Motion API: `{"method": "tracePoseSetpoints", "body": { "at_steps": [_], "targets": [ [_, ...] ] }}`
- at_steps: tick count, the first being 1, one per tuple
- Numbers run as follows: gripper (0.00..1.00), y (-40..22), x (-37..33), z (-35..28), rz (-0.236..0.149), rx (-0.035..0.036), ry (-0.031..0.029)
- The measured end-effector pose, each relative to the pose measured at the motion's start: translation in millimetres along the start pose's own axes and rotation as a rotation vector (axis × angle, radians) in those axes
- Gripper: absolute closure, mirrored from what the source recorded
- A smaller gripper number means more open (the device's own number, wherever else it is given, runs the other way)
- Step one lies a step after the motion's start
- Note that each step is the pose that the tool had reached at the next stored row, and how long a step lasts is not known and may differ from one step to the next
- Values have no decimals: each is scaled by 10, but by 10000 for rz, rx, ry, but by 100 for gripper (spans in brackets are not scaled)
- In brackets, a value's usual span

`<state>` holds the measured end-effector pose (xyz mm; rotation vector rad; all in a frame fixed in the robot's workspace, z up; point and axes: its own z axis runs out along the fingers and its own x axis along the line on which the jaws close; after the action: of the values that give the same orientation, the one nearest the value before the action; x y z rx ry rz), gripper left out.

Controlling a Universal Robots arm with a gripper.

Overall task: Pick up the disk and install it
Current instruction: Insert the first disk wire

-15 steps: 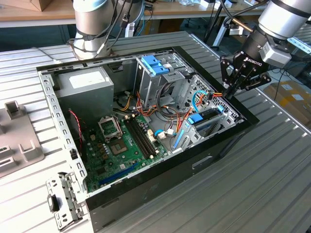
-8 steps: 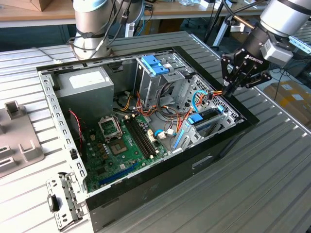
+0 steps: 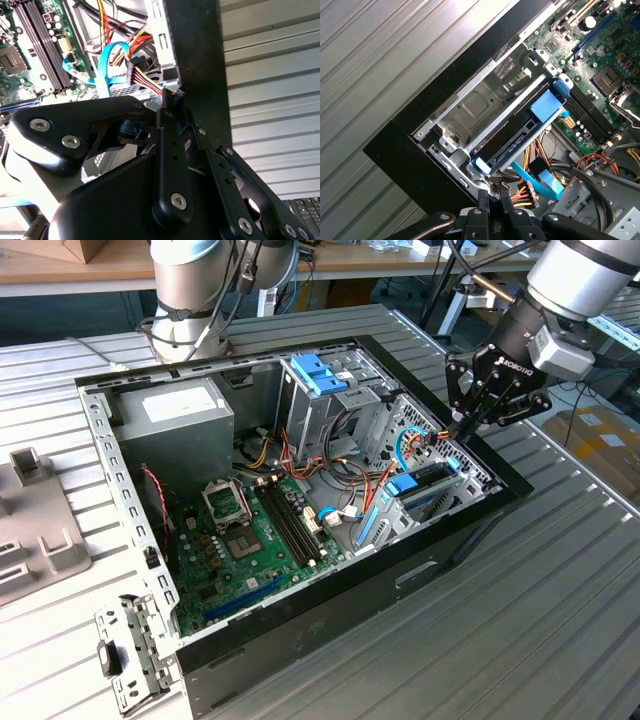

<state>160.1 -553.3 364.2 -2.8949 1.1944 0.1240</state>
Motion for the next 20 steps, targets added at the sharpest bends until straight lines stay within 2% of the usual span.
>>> {"method": "tracePoseSetpoints", "body": {
  "at_steps": [3,8,9,10,11,20],
  "targets": [
    [80,43,-18,14,1,-1,1],
    [78,45,-17,15,0,0,0],
    [72,45,-16,15,0,0,0],
    [73,45,-16,15,1,0,0],
    [80,45,-16,15,1,0,0],
    [81,47,-15,15,1,1,0]
  ]
}}
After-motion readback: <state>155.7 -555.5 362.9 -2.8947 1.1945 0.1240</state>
